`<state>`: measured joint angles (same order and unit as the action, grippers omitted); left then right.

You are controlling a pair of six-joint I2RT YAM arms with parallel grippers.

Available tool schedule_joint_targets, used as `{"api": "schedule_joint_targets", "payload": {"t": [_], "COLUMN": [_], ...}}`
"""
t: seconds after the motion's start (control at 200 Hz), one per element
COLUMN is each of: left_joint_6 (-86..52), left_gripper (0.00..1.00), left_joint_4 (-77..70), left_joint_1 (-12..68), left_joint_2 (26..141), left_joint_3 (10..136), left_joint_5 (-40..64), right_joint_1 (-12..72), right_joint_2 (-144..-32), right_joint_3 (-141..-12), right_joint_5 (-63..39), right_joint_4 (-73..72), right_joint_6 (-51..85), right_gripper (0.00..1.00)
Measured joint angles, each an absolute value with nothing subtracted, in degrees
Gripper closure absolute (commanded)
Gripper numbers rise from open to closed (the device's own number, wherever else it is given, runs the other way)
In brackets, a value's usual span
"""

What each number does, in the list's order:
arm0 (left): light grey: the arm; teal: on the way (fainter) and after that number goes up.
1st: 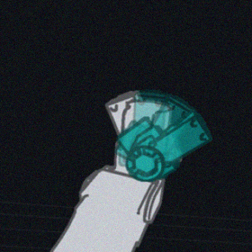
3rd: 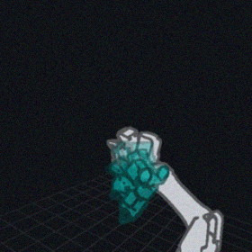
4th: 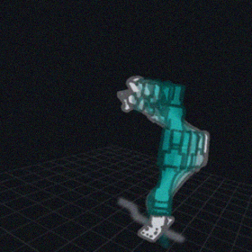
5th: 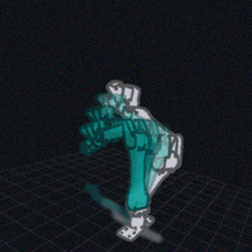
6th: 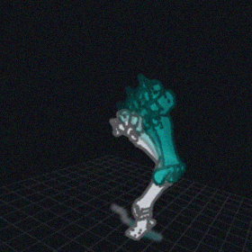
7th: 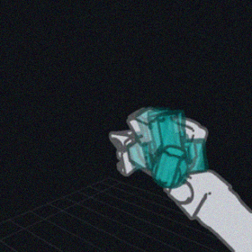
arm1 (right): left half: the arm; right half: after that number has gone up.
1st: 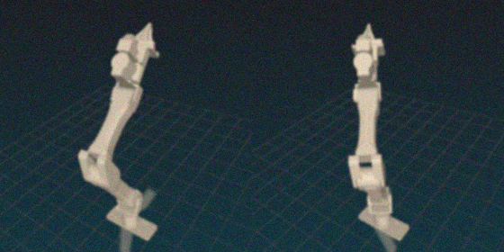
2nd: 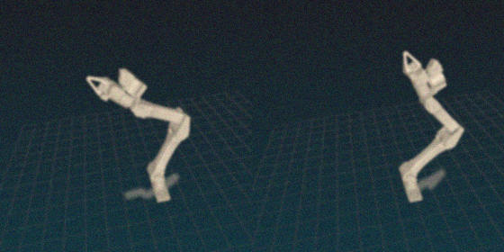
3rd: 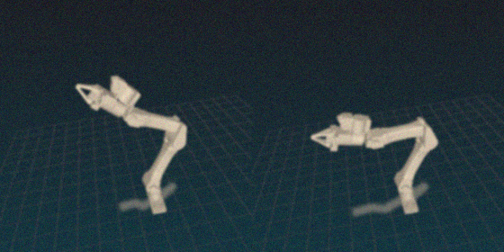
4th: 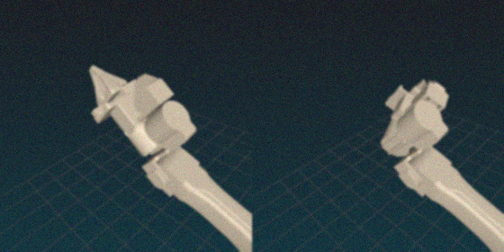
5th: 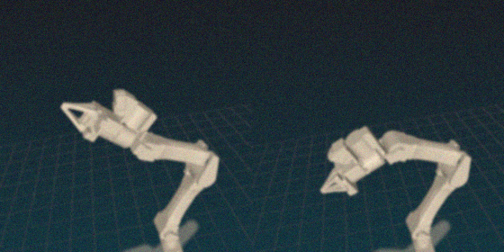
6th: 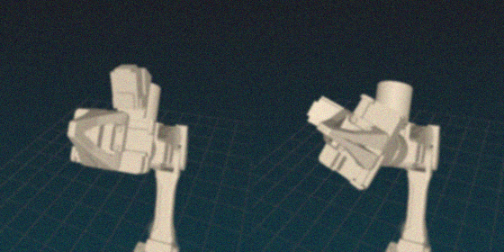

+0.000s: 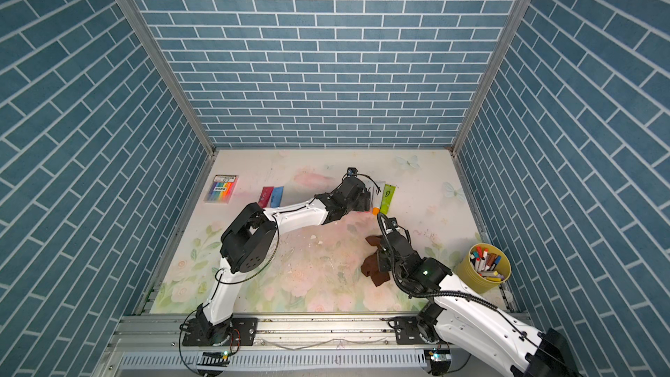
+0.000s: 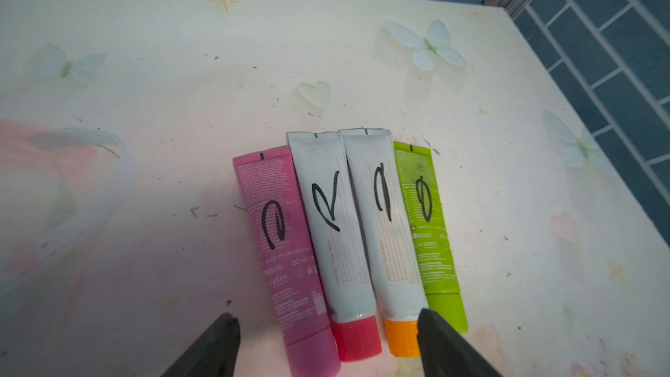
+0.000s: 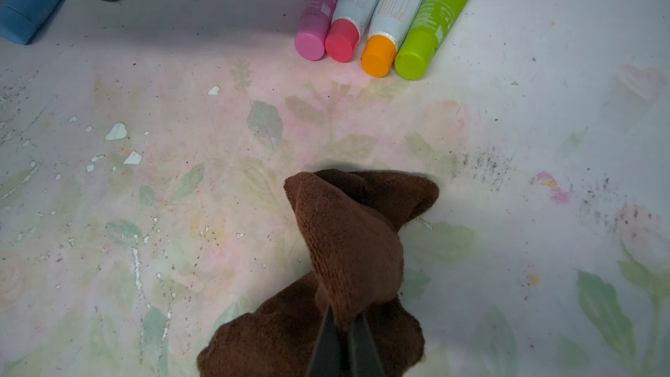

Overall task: Wipe the surface of the toothpaste tube
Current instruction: Move the toothpaste to the center of the board.

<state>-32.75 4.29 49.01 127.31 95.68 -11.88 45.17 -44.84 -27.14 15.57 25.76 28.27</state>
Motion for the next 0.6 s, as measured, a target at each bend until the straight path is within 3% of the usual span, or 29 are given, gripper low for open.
{"api": "schedule_joint_targets", "payload": {"t": [0.18, 0.6], "left_joint_6": [-32.36, -31.9], "left_gripper": [0.38, 0.43], "left_joint_4": [7.6, 10.9], "left_joint_1": [48.66, 48.56], "left_joint_2": [130.23, 130.3], "left_joint_3": [100.31, 100.14], "left_joint_5": [-12.4, -11.9], "right_joint_1": [44.36, 43.22], "right_joint_2": [-45.19, -46.83], "right_joint_3": [-27.14, -27.14], "right_joint_5": [15.16, 13.96], "right_joint_4": [25.74, 25.69], "right_joint_6": [28.25, 28.25], "right_gripper": [1.0, 1.0]}}
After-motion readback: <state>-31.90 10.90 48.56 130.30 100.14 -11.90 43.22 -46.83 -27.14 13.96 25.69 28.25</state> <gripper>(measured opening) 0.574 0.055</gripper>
